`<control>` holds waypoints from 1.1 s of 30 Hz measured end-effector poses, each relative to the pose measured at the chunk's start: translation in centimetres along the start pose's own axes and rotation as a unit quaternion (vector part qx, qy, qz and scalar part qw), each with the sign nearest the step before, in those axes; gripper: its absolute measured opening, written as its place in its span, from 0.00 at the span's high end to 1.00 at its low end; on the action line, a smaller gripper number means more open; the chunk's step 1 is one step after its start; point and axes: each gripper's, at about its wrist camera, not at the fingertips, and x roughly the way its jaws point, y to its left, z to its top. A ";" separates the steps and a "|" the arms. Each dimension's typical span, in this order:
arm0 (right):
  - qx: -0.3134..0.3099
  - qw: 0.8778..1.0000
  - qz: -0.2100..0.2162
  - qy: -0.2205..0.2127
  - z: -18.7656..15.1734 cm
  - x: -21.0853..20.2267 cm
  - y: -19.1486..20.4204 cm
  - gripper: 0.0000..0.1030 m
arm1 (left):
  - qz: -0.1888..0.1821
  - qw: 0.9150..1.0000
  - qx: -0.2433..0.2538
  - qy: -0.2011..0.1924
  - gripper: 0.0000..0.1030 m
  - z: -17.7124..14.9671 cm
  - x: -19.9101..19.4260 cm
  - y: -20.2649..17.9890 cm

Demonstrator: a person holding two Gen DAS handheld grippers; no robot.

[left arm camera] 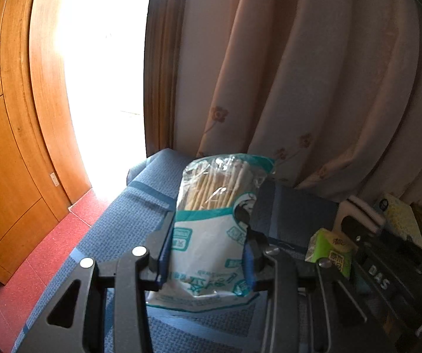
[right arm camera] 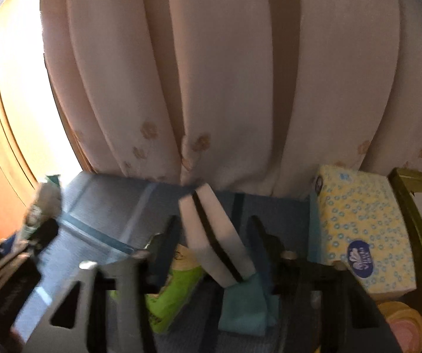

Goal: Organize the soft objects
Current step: 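Grasp the cotton swab bag with the left gripper while the right gripper grasps the white-black sponge, then lift the swab bag and white-black sponge with both grippers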

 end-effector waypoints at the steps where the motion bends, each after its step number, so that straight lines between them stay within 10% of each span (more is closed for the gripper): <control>1: 0.008 1.000 0.003 0.010 0.1 0.5 -0.3 0.67 | 0.000 1.000 0.001 0.000 0.63 0.0 0.0 -0.1; 11: 0.009 0.991 0.060 -0.116 -1.8 -6.5 -0.5 0.70 | -0.010 0.999 0.015 -0.037 0.63 -0.1 -1.2 -0.6; 17: -0.023 0.979 0.022 -0.200 -3.7 -10.8 0.6 0.70 | -0.012 0.995 0.045 -0.084 0.63 -0.7 -3.1 -1.7; 33: -0.042 0.979 0.008 -0.202 -6.2 -11.8 -0.2 0.70 | 0.005 0.983 0.078 -0.163 0.63 -3.5 -7.1 -2.9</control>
